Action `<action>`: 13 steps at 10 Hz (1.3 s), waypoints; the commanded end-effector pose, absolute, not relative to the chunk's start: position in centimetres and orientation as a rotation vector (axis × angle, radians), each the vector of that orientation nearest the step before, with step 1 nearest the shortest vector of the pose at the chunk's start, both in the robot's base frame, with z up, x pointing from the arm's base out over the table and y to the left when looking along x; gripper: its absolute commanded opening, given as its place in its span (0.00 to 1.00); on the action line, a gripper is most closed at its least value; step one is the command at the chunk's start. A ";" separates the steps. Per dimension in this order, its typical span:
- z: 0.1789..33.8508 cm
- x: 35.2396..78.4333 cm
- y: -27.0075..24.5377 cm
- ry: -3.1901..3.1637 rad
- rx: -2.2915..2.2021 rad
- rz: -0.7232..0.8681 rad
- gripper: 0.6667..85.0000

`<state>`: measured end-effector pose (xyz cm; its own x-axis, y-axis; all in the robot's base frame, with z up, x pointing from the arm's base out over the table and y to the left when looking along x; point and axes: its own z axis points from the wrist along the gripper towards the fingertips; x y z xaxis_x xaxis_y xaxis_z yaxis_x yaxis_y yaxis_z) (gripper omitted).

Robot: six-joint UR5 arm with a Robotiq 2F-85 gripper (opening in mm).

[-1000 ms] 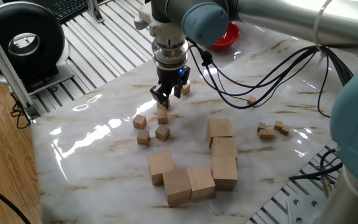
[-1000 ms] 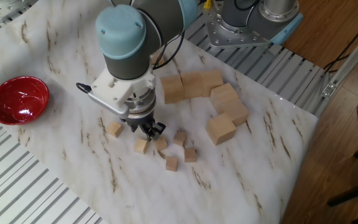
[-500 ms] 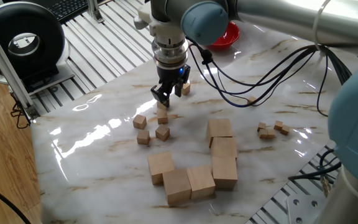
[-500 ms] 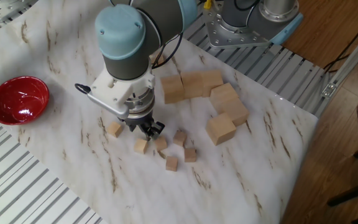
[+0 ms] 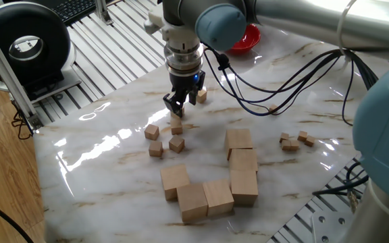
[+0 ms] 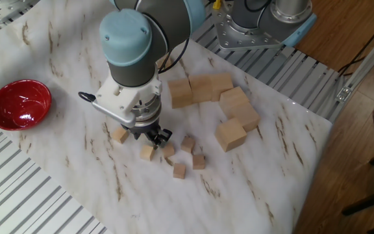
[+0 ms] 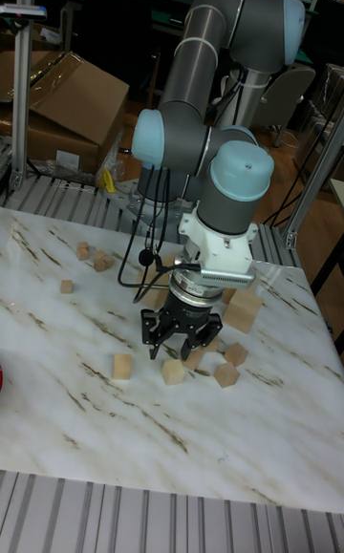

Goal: Stack the blocks in a vertical line of five

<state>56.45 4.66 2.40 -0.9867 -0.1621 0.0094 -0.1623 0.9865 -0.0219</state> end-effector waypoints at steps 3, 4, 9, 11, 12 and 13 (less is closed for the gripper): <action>1.2 57.0 4.9 -3.137 0.259 0.029 0.63; 1.0 57.1 5.0 -3.140 0.260 0.029 0.63; 0.8 57.8 4.9 -3.165 0.216 0.029 0.47; 0.8 57.9 5.0 -3.167 0.240 0.022 0.50; 0.8 58.1 5.1 -3.171 0.275 0.017 0.54; 0.9 58.4 5.3 -3.181 0.276 0.003 0.56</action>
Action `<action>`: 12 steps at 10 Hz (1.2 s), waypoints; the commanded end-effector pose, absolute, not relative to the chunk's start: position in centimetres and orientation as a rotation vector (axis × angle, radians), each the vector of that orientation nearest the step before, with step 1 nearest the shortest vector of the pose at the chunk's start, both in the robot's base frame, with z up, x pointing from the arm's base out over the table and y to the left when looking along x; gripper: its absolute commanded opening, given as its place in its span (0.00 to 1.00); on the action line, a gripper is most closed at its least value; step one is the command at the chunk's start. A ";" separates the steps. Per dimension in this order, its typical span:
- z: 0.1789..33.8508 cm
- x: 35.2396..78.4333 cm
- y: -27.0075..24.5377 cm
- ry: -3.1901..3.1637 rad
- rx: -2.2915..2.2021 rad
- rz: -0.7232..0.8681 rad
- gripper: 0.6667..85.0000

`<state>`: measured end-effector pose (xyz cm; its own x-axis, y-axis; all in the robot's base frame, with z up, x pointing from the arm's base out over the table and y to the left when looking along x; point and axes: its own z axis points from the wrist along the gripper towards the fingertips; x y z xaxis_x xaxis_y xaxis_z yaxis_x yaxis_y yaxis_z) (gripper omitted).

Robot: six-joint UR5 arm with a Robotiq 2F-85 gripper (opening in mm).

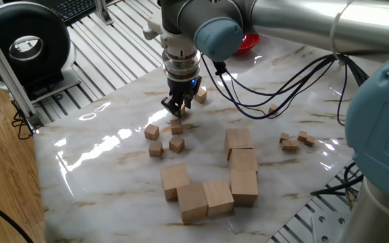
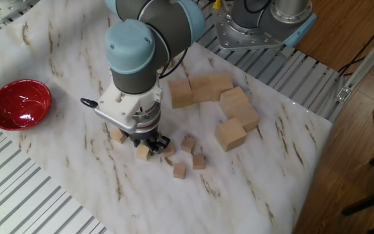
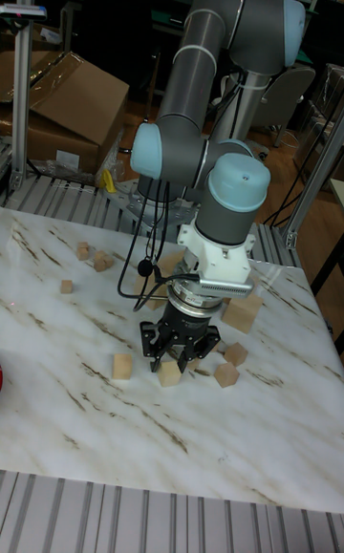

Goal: Stack the blocks in a vertical line of five

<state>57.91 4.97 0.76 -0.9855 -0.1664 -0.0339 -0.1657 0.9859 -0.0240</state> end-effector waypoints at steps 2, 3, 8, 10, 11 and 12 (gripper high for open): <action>0.9 58.8 5.2 3.080 -0.262 -0.001 0.55; 1.0 59.0 4.9 3.079 -0.260 -0.013 0.54; 1.4 59.7 4.6 3.069 -0.160 -0.018 0.30; 2.1 59.7 4.3 3.072 -0.161 -0.020 0.29; 2.8 59.7 4.0 3.079 -0.168 -0.022 0.29; 3.4 59.9 3.6 3.081 -0.175 -0.032 0.29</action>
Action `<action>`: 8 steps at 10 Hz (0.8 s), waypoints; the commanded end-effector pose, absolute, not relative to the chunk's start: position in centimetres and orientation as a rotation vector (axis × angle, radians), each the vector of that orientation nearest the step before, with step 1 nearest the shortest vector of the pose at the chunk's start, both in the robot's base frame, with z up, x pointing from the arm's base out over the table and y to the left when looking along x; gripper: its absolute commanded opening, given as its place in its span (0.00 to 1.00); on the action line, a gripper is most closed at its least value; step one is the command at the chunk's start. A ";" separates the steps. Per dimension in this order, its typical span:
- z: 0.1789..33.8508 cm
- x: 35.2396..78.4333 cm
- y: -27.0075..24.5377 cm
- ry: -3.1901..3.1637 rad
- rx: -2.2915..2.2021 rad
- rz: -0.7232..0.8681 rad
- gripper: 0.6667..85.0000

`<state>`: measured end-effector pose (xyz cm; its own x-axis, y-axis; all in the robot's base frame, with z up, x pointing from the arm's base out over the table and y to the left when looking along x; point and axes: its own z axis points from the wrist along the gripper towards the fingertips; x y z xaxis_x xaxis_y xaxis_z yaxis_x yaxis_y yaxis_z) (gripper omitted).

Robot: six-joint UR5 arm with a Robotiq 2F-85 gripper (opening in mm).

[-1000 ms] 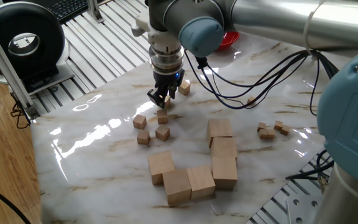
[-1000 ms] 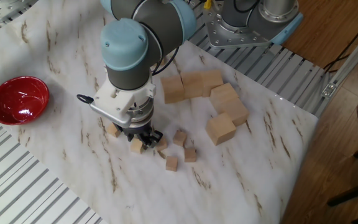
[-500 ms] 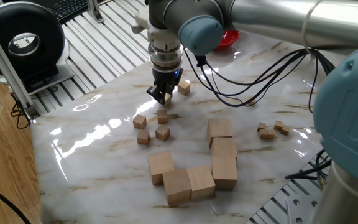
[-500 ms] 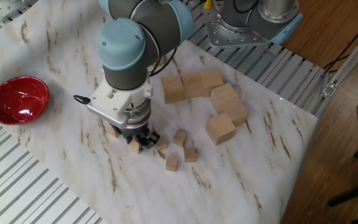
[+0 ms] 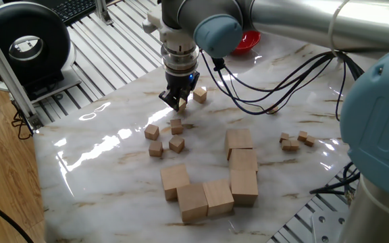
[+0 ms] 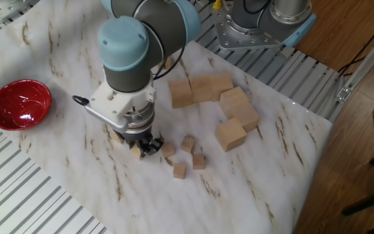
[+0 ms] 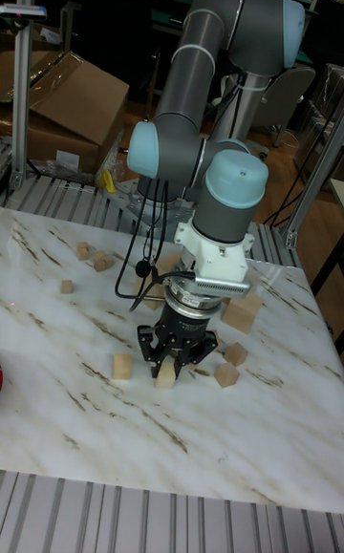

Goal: Stack the blocks in a vertical line of five

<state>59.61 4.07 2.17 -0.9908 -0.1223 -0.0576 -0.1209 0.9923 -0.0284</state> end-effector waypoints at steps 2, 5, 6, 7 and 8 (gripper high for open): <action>4.5 59.9 2.8 3.088 -0.185 -0.041 0.27; 5.9 60.0 1.5 3.107 -0.212 -0.040 0.26; 6.2 59.8 1.0 3.111 -0.222 -0.040 0.26; 6.5 59.7 0.6 3.115 -0.232 -0.039 0.26; 6.7 59.6 0.1 3.121 -0.242 -0.046 0.26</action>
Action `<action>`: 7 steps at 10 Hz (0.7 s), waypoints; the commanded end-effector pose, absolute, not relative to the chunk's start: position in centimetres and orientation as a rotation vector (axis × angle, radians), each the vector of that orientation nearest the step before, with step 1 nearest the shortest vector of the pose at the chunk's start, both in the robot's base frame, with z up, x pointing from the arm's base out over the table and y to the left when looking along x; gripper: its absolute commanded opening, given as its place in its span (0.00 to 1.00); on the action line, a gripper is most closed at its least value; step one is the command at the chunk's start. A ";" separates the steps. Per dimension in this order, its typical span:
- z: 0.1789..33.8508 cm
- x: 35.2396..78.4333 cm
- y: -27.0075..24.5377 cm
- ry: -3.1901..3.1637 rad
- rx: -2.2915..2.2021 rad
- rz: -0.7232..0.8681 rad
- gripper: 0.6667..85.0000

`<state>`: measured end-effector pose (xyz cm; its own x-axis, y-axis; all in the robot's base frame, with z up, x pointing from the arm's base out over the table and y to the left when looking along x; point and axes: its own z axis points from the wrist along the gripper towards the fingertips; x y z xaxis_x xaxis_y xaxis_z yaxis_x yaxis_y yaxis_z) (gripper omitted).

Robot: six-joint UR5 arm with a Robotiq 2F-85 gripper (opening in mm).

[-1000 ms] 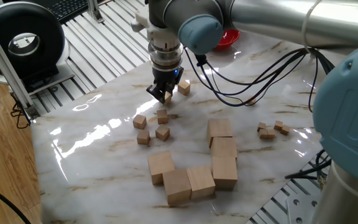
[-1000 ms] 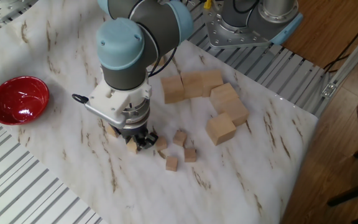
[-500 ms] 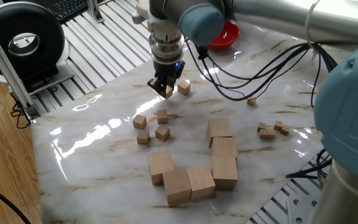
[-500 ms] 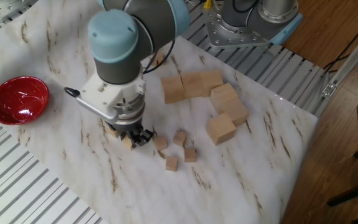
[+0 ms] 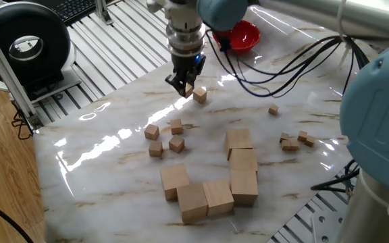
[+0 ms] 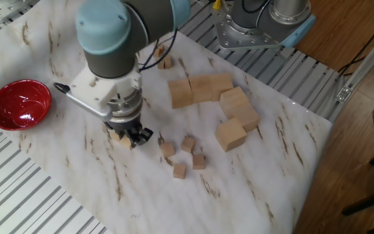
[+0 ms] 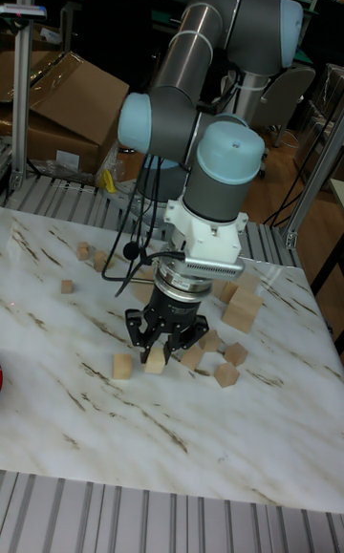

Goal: Stack the blocks in a vertical line of five

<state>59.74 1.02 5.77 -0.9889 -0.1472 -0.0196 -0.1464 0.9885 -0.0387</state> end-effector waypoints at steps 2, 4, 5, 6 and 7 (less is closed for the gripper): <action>7.3 59.7 -1.1 3.136 -0.274 -0.051 0.25; 7.3 59.7 -2.2 3.138 -0.298 -0.043 0.25; 7.1 59.8 -2.7 3.137 -0.310 -0.041 0.25; 7.0 59.8 -2.9 3.140 -0.313 -0.038 0.25; 6.9 59.8 -3.1 3.139 -0.315 -0.033 0.25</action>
